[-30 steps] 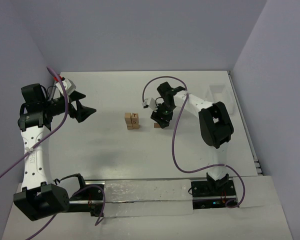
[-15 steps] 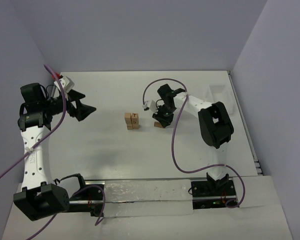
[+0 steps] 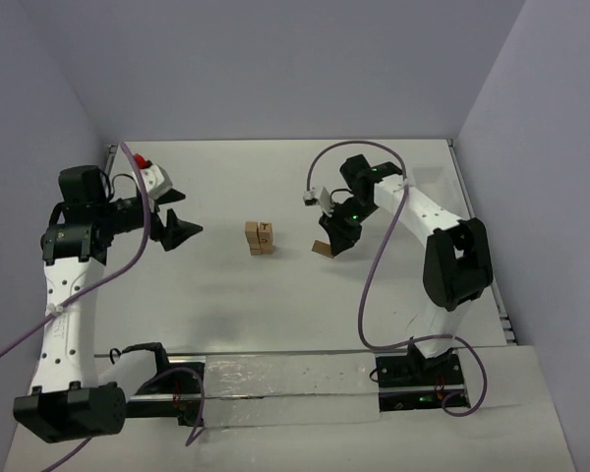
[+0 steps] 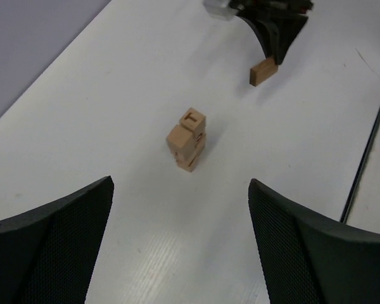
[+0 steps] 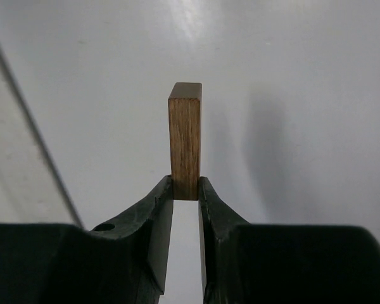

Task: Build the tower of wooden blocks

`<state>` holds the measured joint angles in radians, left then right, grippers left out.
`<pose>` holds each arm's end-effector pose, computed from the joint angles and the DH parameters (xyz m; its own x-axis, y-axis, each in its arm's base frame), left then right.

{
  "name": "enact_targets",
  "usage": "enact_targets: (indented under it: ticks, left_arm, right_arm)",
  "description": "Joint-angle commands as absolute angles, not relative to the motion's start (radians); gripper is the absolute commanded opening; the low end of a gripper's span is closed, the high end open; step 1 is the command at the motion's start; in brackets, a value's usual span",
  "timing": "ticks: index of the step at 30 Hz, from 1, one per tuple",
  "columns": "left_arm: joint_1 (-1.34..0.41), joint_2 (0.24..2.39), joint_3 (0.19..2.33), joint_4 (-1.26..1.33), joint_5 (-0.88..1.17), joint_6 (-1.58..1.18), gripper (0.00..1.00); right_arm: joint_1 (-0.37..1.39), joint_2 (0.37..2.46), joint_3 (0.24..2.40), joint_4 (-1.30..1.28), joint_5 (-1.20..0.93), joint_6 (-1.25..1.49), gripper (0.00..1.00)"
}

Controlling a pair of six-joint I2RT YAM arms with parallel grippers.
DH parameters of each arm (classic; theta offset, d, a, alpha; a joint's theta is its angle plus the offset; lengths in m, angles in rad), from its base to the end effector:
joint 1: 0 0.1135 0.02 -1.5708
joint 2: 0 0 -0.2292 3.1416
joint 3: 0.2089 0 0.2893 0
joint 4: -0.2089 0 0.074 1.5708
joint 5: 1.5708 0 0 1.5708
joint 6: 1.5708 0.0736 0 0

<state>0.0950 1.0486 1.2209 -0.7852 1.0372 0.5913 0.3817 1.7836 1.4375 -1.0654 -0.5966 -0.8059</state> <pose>0.2702 -0.0379 0.3557 -0.1115 0.2742 -0.9552 0.8612 0.5062 0.0448 0.3339 0.1786 0.1648 -0.3525 -0.7846 -0.5100 -0.9317 0.2433 0.2697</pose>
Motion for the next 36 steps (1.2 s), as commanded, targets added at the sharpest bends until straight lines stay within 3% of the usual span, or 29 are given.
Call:
enact_targets:
  ticks: [1, 8, 13, 29, 36]
  left_arm:
    - [-0.137, 1.03, 1.255, -0.872, 0.89, 0.769, 0.86]
    - [-0.654, 1.106, 1.227, -0.853, 0.511, 0.891, 0.82]
    - [-0.864, 1.215, 1.281, -0.859, 0.401, 0.955, 0.75]
    - [-1.065, 1.363, 1.319, -0.831, 0.253, 1.064, 0.58]
    - [-1.088, 1.356, 1.307, -0.853, 0.259, 1.072, 0.57]
  right_arm:
    - [0.383, 1.693, 1.455, -1.325, -0.858, -0.85, 0.0]
    - [0.393, 1.68, 1.433, -1.445, -1.099, -0.844, 0.0]
    - [0.428, 1.692, 1.409, -1.447, -1.178, -0.788, 0.0]
    - [0.515, 1.748, 1.377, -1.447, -1.253, -0.729, 0.0]
    - [0.515, 1.768, 1.384, -1.447, -1.262, -0.71, 0.0]
